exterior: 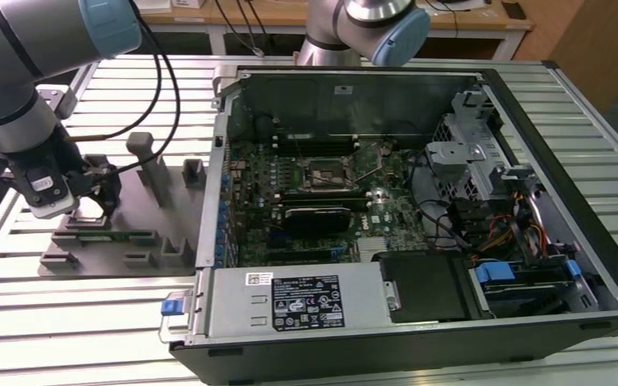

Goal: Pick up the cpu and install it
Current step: 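Pick up the cpu and move it towards the insertion slot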

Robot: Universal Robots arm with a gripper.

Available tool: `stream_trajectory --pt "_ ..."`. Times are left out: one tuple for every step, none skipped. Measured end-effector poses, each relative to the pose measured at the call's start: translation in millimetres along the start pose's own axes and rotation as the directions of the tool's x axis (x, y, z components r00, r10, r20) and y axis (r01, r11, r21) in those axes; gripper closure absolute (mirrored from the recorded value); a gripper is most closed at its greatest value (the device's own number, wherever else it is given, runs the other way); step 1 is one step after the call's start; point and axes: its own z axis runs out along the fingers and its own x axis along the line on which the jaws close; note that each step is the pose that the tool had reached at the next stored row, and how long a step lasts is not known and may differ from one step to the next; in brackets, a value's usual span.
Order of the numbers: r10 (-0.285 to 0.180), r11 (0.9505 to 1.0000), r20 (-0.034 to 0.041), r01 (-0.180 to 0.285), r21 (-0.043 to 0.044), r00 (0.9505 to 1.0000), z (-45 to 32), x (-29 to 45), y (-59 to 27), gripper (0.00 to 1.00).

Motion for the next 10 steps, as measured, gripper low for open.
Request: stream_trajectory --pt "0.000 1.0000 0.0000 0.000 0.0000 1.0000 0.0 0.0 0.0 0.34" --pt "0.000 1.0000 0.0000 0.000 0.0000 1.0000 0.0 0.0 0.0 0.34" --pt "0.000 1.0000 0.0000 0.000 -0.0001 1.0000 0.0 0.0 0.0 0.34" --pt "0.000 1.0000 0.0001 0.000 0.0000 1.0000 0.0 0.0 0.0 0.34" --pt "0.000 1.0000 0.0001 0.000 -0.0001 1.0000 0.1 0.0 0.0 0.34" --pt "0.000 1.0000 0.0001 0.000 0.0000 1.0000 0.1 0.0 0.0 0.34" --pt "0.000 1.0000 0.0001 0.000 -0.0001 1.0000 0.1 0.0 0.0 0.35" --pt "0.000 1.0000 0.0001 0.000 -0.0001 1.0000 0.0 0.0 0.0 0.35" --pt "0.000 1.0000 0.0001 0.000 0.0000 1.0000 0.1 0.0 0.0 0.35" --pt "0.000 1.0000 0.0001 0.000 -0.0001 1.0000 0.1 0.0 0.0 0.42"
